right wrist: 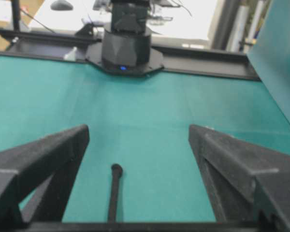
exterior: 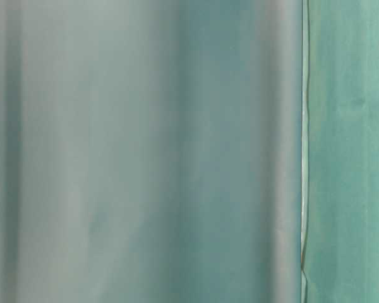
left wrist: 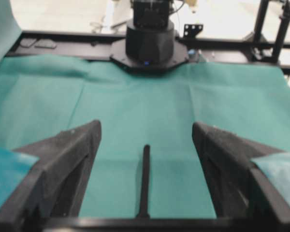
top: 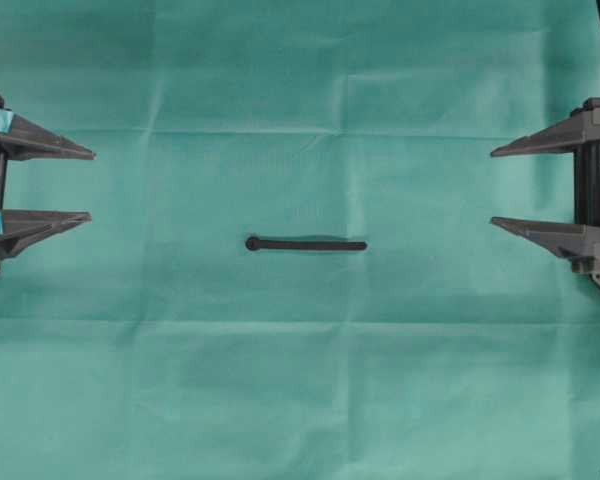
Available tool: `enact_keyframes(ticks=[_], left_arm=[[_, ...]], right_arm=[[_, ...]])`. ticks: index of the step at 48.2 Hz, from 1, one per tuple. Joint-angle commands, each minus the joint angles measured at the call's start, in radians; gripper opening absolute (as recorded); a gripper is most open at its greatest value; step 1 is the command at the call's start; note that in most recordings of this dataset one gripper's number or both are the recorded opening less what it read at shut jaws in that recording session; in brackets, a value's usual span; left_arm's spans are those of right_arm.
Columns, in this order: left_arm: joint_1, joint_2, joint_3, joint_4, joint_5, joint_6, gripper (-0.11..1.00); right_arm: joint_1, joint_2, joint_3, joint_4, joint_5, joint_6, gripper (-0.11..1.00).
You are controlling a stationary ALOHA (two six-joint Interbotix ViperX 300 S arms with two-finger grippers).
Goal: Peel off the Velcro with your right arm.
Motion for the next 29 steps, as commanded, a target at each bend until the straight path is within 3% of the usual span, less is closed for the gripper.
enact_keyframes(ticks=[1, 29], left_arm=[[-0.002, 0.025, -0.017, -0.002, -0.011, 0.0, 0.79], [0.031, 0.316, -0.152, -0.002, -0.114, 0.005, 0.79]], right_arm=[[-0.002, 0.009, -0.021, 0.003, -0.009, 0.008, 0.76], [-0.002, 0.048, -0.021, 0.0, -0.043, 0.031, 0.76]])
